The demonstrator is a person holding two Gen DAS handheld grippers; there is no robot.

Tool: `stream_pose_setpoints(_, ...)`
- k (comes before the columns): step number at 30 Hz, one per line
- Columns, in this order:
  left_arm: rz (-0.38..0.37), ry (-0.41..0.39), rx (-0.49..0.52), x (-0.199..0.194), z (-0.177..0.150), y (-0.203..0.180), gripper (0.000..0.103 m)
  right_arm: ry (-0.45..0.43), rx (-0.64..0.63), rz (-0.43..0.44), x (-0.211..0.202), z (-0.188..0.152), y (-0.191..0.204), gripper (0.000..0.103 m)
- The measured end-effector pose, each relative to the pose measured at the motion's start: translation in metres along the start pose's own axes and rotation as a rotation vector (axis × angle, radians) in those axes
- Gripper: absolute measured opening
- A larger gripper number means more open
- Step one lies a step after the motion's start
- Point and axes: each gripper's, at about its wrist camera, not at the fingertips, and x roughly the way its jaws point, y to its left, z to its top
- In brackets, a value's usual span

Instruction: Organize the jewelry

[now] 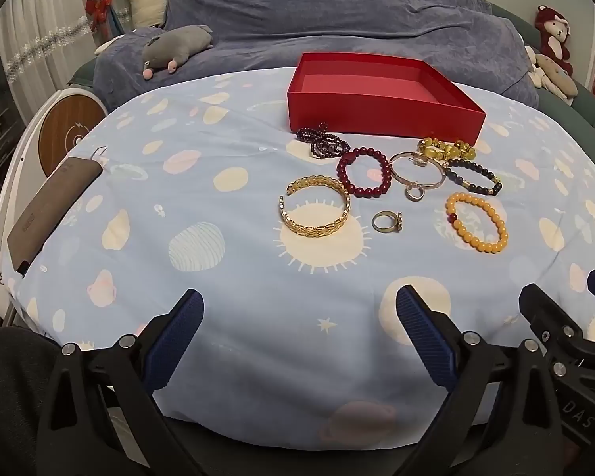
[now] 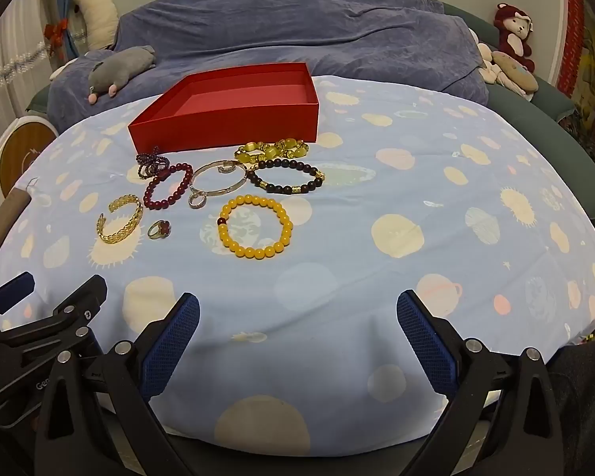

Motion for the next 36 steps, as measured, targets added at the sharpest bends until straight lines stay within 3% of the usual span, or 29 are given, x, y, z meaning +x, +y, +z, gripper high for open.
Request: stream_pose_setpoints(36, 0.001, 0.004, -0.001, 0.0016, 0.0, 0.0011, 0.092, 0.002, -0.005, -0.004, 0.0007, 0.0002, 0.0009, 0.096)
